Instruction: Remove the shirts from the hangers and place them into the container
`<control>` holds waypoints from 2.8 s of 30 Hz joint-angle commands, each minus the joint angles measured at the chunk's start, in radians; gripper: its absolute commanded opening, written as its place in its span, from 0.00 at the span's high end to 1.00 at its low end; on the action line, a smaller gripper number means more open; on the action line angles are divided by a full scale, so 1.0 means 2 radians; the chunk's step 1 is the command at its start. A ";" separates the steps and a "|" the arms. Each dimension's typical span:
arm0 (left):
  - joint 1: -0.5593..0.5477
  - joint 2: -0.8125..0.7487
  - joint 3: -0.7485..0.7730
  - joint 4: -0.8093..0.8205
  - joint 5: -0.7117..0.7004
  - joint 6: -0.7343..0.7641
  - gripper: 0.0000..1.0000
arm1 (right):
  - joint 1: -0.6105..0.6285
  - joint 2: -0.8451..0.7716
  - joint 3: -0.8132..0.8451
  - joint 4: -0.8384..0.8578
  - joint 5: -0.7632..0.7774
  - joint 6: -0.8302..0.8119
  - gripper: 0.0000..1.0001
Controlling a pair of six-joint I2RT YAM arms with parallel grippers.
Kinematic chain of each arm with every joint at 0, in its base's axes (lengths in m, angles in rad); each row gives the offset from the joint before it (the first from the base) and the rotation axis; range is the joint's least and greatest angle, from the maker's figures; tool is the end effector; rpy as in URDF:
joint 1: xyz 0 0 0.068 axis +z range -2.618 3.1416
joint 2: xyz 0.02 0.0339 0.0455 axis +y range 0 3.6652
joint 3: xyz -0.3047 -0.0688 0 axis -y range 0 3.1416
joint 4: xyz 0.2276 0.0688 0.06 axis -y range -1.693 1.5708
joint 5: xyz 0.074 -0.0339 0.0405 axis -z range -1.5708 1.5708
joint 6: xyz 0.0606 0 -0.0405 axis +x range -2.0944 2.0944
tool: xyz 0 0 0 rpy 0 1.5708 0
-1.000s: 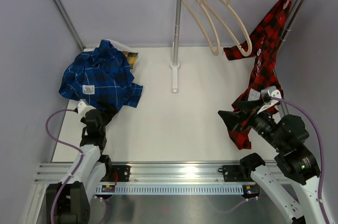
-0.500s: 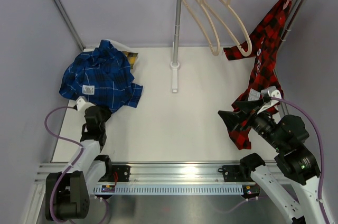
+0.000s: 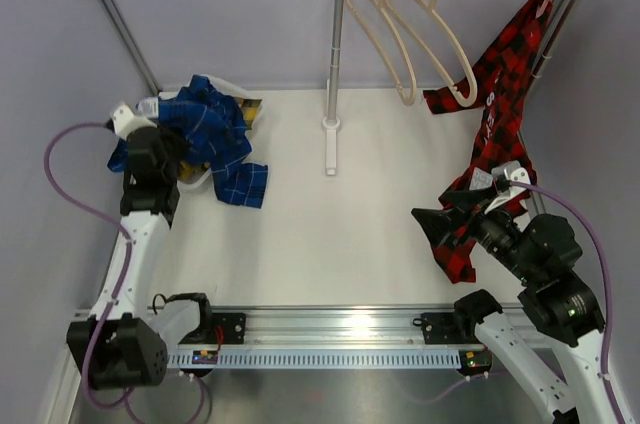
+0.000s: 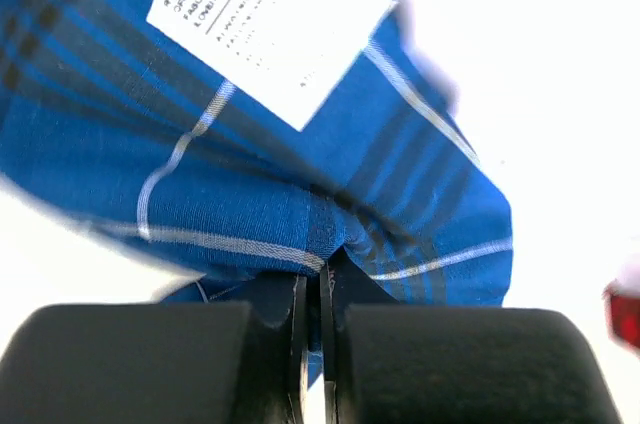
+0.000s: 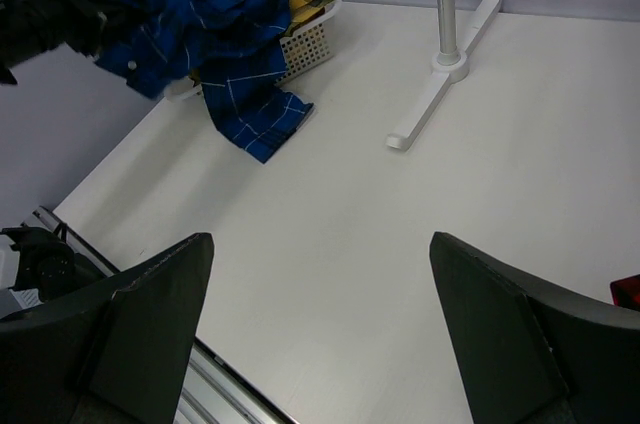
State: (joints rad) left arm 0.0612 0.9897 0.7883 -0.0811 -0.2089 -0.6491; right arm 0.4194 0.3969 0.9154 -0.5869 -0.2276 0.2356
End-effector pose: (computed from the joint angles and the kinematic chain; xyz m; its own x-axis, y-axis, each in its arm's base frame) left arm 0.2146 0.0257 0.3443 -0.0653 -0.5964 -0.8000 -0.3742 0.7578 -0.5345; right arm 0.0307 0.0286 0.3871 -0.2013 0.1592 -0.9665 -0.5711 0.7826 0.2479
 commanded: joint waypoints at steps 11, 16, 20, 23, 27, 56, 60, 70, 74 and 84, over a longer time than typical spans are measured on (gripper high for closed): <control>0.002 0.291 0.298 -0.045 0.018 0.093 1.00 | 0.009 0.023 0.005 0.010 0.014 -0.007 0.01; 0.005 0.421 0.360 -0.075 0.036 0.091 1.00 | 0.008 0.039 0.007 0.007 0.022 -0.009 0.01; 0.006 0.490 0.367 -0.096 0.081 0.042 1.00 | 0.008 0.052 0.010 0.003 0.031 -0.013 0.00; 0.006 0.531 0.375 -0.122 0.101 0.020 1.00 | 0.009 0.057 0.014 0.002 0.033 -0.014 0.01; 0.007 0.551 0.384 -0.158 0.106 0.019 1.00 | 0.008 0.059 0.013 0.003 0.033 -0.013 0.01; 0.031 0.329 0.410 -0.227 0.175 0.068 0.07 | 0.008 0.016 0.006 0.002 0.033 -0.008 0.01; 0.031 0.291 0.395 -0.227 0.181 0.064 0.05 | 0.008 0.017 0.006 0.003 0.030 -0.007 0.01; -0.047 0.136 0.179 -0.211 0.090 0.052 0.03 | 0.008 0.016 0.004 0.010 0.021 -0.007 0.01; -0.067 0.089 0.051 -0.149 0.049 0.041 0.04 | 0.008 0.016 0.002 0.013 0.013 -0.005 0.01; -0.067 0.079 -0.117 0.071 0.011 0.054 0.06 | 0.008 0.011 0.001 0.014 0.008 -0.005 0.01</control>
State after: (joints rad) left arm -0.0723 1.1484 0.5552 -0.1989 -0.1146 -0.5720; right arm 0.4240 0.4324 0.9154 -0.5945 -0.1959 0.2283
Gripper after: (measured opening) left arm 0.941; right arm 0.993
